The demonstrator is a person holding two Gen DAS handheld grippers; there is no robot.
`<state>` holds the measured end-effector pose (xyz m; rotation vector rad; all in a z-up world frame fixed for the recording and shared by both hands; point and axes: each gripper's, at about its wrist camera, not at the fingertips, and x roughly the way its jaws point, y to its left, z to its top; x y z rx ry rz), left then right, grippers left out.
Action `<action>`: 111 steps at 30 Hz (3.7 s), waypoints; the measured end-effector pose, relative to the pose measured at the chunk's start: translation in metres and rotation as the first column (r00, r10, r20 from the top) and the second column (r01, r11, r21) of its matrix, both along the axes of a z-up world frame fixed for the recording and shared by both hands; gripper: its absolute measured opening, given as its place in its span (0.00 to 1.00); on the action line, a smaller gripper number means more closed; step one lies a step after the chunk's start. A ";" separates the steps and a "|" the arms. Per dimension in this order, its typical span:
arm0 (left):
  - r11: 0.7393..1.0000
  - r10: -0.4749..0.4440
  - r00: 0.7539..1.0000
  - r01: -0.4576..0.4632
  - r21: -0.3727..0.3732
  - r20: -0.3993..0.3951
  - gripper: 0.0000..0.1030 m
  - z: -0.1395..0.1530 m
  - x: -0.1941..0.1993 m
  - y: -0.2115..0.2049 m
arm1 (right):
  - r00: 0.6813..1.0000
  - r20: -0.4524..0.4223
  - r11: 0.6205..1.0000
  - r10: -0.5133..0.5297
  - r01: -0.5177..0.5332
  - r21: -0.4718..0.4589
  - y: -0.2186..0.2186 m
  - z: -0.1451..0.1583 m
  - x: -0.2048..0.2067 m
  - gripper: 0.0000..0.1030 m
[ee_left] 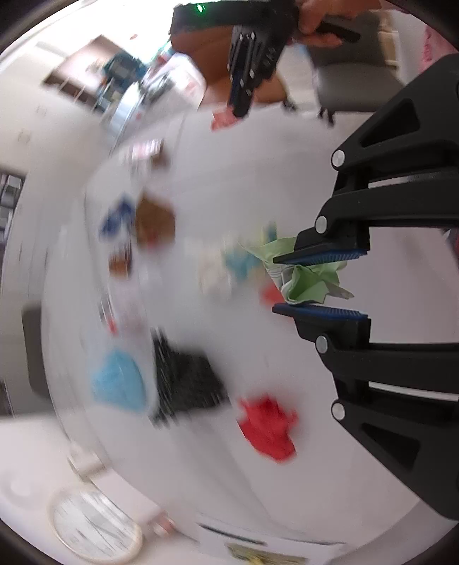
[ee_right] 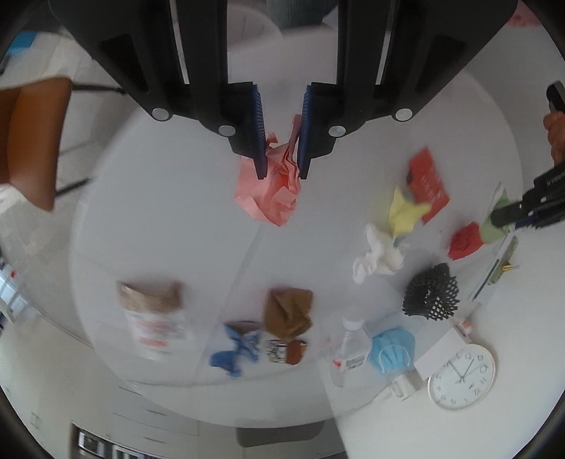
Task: Collect trash
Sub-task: 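Carry both items to the white wastebasket and open both tools to drop them, then grasp the black mesh net with the left tool while the right tool grasps the clear water bottle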
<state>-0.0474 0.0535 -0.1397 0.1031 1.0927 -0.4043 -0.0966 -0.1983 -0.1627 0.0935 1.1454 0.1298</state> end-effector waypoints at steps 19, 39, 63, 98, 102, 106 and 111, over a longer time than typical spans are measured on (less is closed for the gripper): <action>0.803 -0.595 0.782 0.591 -0.082 -0.185 0.20 -0.043 -0.084 -0.245 | 0.959 -0.109 0.965 -0.262 0.263 -0.005 -0.100 -0.040 -0.132 0.21; 0.793 -0.605 0.771 0.607 -0.055 -0.200 0.68 -0.046 -0.093 -0.263 | 0.949 -0.113 0.956 -0.294 0.294 -0.019 -0.116 -0.047 -0.143 0.67; 0.989 -0.136 0.990 0.138 0.058 -0.036 0.93 0.023 0.001 -0.058 | 0.992 0.088 0.995 -0.094 0.095 -0.009 0.003 0.033 -0.026 0.98; 0.990 0.141 0.972 -0.136 0.038 -0.188 0.29 -0.084 0.209 0.066 | 0.998 -0.037 0.993 0.057 -0.060 -0.099 0.172 -0.028 0.323 0.98; 0.988 0.154 0.970 -0.157 0.002 -0.186 0.28 -0.074 0.210 0.072 | 0.992 -0.101 0.986 0.075 -0.089 -0.142 0.185 -0.051 0.351 0.98; 0.987 0.156 0.974 -0.162 -0.018 -0.164 0.27 -0.057 0.208 0.078 | 0.988 -0.122 0.978 0.097 -0.117 -0.170 0.193 -0.065 0.363 0.90; 0.989 0.144 0.984 -0.147 -0.030 -0.104 0.27 -0.028 0.194 0.081 | 0.987 -0.130 0.988 0.089 -0.104 -0.114 0.185 -0.064 0.360 0.59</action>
